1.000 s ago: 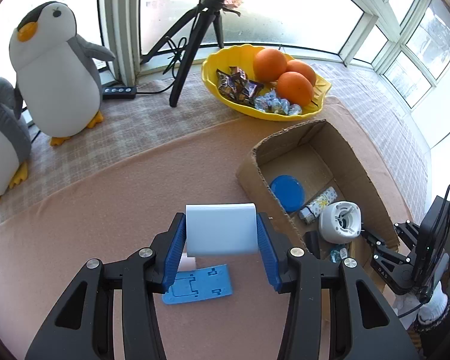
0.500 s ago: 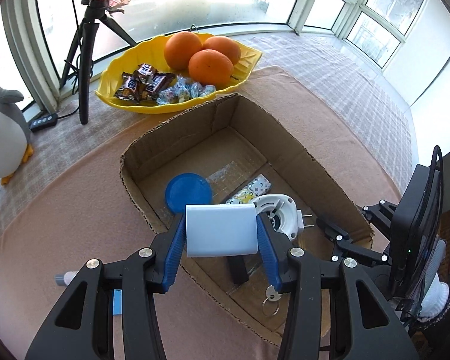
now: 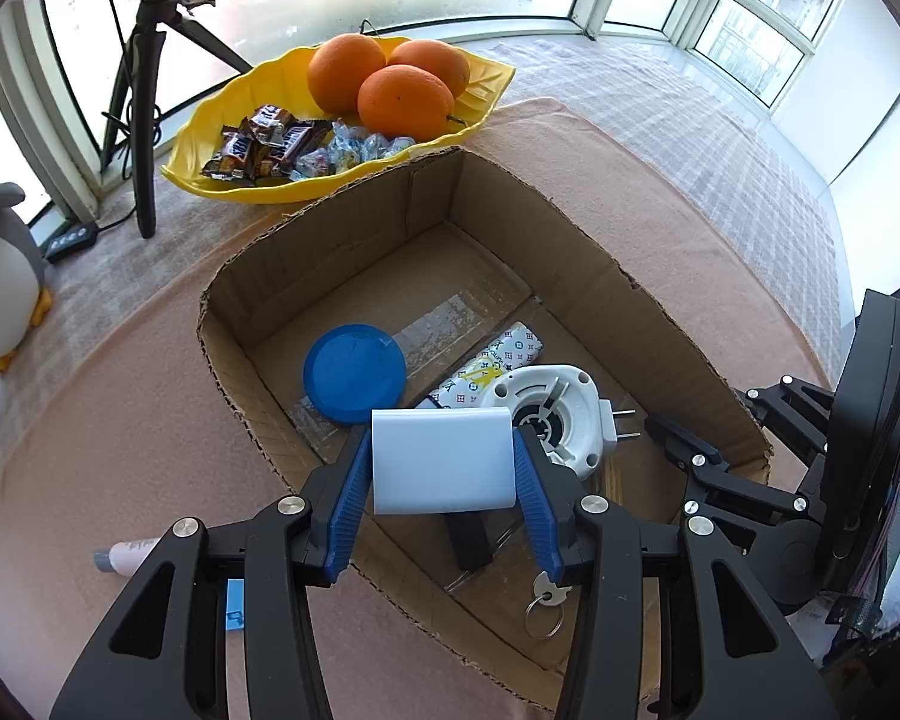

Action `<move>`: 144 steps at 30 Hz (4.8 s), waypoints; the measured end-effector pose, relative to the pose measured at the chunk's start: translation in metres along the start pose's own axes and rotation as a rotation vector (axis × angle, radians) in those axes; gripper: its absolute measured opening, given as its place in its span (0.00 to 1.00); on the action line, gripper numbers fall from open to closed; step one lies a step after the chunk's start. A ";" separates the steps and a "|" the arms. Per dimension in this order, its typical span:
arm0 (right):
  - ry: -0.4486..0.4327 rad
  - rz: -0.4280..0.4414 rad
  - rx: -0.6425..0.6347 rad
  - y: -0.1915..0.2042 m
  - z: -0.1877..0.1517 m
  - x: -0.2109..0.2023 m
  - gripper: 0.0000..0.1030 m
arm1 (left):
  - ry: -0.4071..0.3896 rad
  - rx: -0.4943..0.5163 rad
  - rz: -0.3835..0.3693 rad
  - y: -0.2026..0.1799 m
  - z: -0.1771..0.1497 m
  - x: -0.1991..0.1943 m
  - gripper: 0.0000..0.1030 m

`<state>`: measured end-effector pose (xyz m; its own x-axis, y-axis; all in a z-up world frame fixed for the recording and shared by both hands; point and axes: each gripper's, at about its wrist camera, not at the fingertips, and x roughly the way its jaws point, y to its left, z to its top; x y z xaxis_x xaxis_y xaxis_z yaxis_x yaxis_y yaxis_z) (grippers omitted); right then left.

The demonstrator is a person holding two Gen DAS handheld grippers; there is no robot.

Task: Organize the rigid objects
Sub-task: 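Carry the white charger into the box and open the left gripper, then grasp the white tube upright with the left gripper, then carry the white tube into the box and open the left gripper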

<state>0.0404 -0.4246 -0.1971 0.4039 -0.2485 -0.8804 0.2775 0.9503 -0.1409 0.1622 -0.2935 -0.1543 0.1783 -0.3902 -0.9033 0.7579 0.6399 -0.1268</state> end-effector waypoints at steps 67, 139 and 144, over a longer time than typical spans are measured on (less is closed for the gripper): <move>0.010 -0.031 -0.011 0.005 0.003 0.001 0.29 | 0.078 0.125 0.206 0.129 -0.073 0.006 0.63; 0.004 -0.056 -0.017 0.008 0.002 0.001 0.30 | -0.124 -0.107 -0.005 0.037 -0.058 -0.052 0.18; 0.002 -0.054 -0.017 0.008 0.002 0.001 0.30 | -0.111 -0.047 -0.052 0.003 -0.052 -0.048 0.18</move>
<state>0.0446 -0.4174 -0.1979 0.3864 -0.2994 -0.8724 0.2842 0.9385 -0.1961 0.1229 -0.2385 -0.1329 0.2093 -0.4929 -0.8445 0.7383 0.6460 -0.1941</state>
